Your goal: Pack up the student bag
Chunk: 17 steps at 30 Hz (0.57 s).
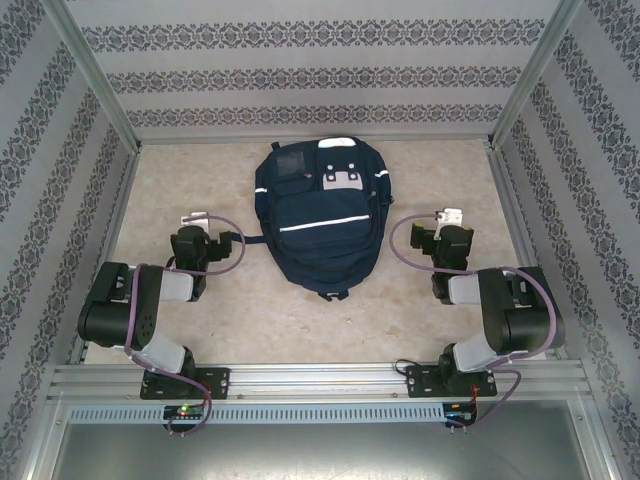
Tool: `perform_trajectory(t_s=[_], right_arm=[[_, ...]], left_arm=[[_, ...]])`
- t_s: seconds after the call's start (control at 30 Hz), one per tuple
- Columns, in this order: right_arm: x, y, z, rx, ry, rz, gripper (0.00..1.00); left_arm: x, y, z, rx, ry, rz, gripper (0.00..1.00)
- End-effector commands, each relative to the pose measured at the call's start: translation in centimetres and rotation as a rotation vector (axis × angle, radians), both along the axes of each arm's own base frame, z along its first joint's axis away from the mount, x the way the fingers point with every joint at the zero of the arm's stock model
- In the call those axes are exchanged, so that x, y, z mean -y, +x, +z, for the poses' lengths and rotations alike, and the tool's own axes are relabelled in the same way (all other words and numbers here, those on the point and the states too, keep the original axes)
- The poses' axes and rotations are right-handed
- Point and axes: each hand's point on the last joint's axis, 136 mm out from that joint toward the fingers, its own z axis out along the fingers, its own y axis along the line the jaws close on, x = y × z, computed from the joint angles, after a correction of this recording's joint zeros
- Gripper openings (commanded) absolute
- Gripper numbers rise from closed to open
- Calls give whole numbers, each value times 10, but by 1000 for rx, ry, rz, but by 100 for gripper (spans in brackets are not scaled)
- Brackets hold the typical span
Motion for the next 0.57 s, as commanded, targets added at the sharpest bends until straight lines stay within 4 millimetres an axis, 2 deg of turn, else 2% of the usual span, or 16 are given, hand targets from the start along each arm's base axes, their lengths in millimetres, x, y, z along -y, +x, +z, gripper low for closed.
perform_trajectory(t_s=[0.0, 0.53], right_arm=[[-8, 15, 28, 108, 31, 37, 98], [-9, 14, 28, 102, 29, 37, 98]], left_arm=[[2, 15, 27, 124, 4, -35, 99], [2, 15, 27, 117, -1, -39, 99]])
